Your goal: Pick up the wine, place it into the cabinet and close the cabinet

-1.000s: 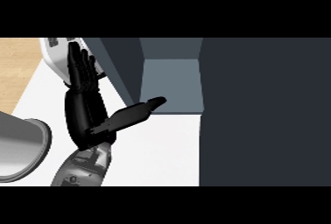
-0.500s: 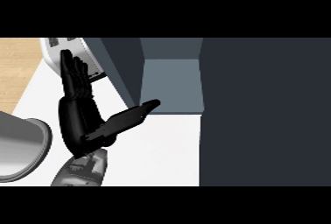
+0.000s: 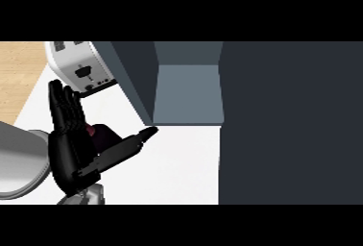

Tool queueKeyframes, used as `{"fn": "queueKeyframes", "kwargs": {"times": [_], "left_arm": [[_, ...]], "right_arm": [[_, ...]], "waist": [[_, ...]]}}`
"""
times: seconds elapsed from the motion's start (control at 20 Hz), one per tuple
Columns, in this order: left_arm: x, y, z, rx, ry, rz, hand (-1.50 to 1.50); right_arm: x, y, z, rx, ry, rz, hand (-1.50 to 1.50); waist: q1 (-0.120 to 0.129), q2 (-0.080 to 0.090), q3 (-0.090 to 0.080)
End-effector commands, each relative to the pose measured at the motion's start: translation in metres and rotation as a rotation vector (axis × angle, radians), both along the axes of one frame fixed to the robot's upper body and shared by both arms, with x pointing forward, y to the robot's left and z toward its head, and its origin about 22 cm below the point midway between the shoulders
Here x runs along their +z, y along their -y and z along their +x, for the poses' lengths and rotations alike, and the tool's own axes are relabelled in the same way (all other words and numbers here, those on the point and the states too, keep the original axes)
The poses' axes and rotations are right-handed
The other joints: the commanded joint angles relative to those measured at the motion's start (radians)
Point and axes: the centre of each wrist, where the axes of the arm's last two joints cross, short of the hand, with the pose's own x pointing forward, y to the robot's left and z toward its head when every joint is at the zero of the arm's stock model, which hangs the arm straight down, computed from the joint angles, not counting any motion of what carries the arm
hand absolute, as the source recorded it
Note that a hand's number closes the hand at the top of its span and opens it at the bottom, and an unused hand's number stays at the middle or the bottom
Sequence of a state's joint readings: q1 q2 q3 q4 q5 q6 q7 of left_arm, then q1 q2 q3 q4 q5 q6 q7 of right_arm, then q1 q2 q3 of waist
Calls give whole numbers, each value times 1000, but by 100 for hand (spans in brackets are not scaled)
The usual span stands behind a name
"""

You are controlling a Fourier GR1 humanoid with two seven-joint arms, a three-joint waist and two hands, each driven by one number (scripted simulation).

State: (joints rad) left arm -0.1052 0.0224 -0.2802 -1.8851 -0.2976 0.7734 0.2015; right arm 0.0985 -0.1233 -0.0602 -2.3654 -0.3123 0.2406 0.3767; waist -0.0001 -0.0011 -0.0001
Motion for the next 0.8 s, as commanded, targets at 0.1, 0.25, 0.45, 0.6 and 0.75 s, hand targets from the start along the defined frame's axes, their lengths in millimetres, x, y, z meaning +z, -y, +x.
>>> {"fn": "queueKeyframes", "kwargs": {"times": [0.1, 0.25, 0.45, 0.6, 0.75], "left_arm": [[-28, -24, 6, 25, -34, 12, -150], [-21, -29, -19, 46, -54, -2, -150], [-54, -40, -35, 46, -78, -13, -150], [-54, -36, -11, 73, -87, -3, -150], [-74, -68, -30, 83, -89, -14, -150]], "right_arm": [[-1, -8, 10, 20, 5, 12, -150], [3, -7, 4, 10, 0, 8, -150], [6, -16, -4, 8, 7, 21, -150], [11, 4, 8, 13, 14, 27, -150], [10, -14, 1, 15, 11, 27, -150]], "waist": [[-1, 2, 0], [1, 0, 0], [2, 0, -1], [-1, 1, 0], [2, 1, -1]]}}
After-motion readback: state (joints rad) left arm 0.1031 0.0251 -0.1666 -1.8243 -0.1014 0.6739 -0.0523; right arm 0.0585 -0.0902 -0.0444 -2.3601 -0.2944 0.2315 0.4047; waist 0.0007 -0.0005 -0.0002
